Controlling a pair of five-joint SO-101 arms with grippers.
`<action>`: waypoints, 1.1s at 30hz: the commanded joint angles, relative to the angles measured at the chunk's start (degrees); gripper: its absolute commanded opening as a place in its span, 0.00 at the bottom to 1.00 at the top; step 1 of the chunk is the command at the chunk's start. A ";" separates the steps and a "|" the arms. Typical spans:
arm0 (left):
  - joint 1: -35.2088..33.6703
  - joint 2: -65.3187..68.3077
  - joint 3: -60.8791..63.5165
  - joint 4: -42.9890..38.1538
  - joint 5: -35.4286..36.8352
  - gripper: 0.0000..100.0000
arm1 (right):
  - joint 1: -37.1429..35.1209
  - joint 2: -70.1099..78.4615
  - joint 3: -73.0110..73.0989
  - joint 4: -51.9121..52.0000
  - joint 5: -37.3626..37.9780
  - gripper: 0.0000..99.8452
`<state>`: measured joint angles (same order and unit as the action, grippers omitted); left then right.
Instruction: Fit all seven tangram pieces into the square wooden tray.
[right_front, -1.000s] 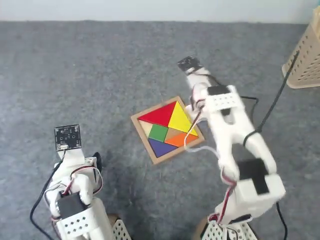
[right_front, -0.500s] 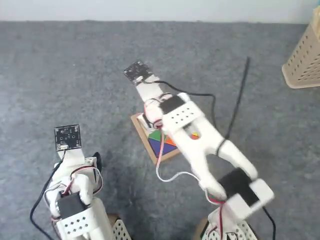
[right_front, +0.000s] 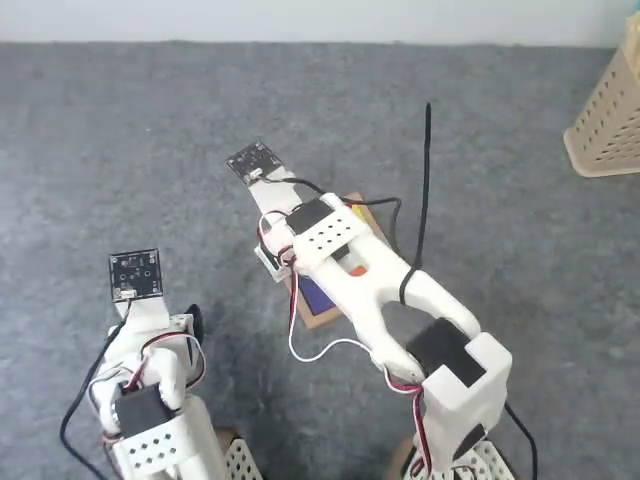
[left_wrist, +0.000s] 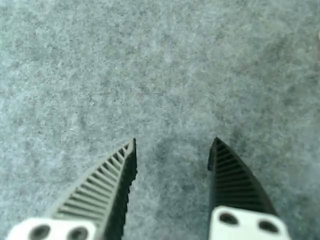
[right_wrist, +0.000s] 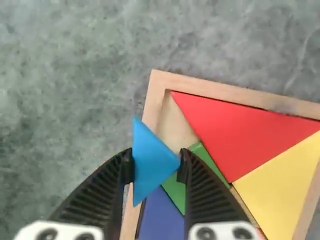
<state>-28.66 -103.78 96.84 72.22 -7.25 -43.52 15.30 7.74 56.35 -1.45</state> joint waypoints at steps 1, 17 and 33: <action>0.09 -0.62 -0.31 0.18 0.53 0.23 | 0.04 -0.66 -3.52 0.75 -0.97 0.12; 0.09 -0.62 -0.31 0.18 0.53 0.23 | 0.04 -0.57 -3.69 -0.92 -0.62 0.17; 0.09 -0.62 -0.31 0.18 0.53 0.23 | 4.18 -7.43 -3.34 2.07 3.08 0.02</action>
<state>-28.66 -103.78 96.84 72.22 -7.25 -42.37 14.77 7.74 56.88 -0.92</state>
